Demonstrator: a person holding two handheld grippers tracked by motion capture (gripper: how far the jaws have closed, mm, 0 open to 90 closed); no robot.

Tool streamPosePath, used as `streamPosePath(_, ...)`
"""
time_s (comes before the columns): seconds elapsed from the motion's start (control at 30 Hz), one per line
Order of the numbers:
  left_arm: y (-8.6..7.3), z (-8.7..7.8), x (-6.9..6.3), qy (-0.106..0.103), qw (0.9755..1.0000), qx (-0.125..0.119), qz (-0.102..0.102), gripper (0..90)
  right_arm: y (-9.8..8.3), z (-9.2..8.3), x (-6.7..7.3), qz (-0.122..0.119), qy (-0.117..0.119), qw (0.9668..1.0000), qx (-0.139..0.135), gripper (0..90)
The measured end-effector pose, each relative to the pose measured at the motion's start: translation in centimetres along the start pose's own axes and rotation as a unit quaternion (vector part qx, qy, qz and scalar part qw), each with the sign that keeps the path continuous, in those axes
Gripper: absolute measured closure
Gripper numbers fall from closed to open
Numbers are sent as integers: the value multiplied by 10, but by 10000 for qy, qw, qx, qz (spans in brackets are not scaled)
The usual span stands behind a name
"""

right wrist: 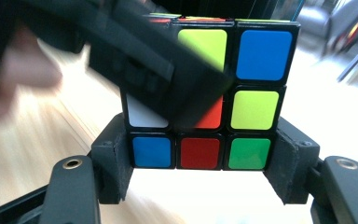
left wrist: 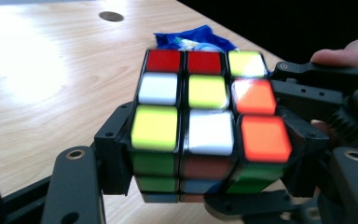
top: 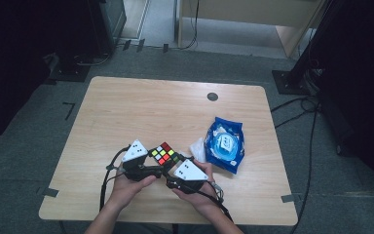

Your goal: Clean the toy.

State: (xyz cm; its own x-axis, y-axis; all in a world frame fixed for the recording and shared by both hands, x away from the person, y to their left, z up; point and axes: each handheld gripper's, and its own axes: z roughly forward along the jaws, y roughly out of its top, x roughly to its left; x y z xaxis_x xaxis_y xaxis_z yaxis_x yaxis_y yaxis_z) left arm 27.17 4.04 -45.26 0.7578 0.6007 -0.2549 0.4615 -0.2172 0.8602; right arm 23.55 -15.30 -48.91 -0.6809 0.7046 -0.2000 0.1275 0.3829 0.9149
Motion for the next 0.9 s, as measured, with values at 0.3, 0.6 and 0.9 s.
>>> streamPosePath(0.3, -2, 4, -1, -23, 9993, 319, 197, 338, -4, -1, 3, -1305, -290, 9909, 147, 343)
streamPosePath(0.6, -1, -10, 6, 510, 9984, -189, 162, 342, -6, -6, -10, -820, -231, 9962, 196, 307)
streamPosePath(0.9, -9, -8, 8, 908, 9945, -396, 351, 342, 17, -29, -54, 2226, -20, 9743, -344, 327)
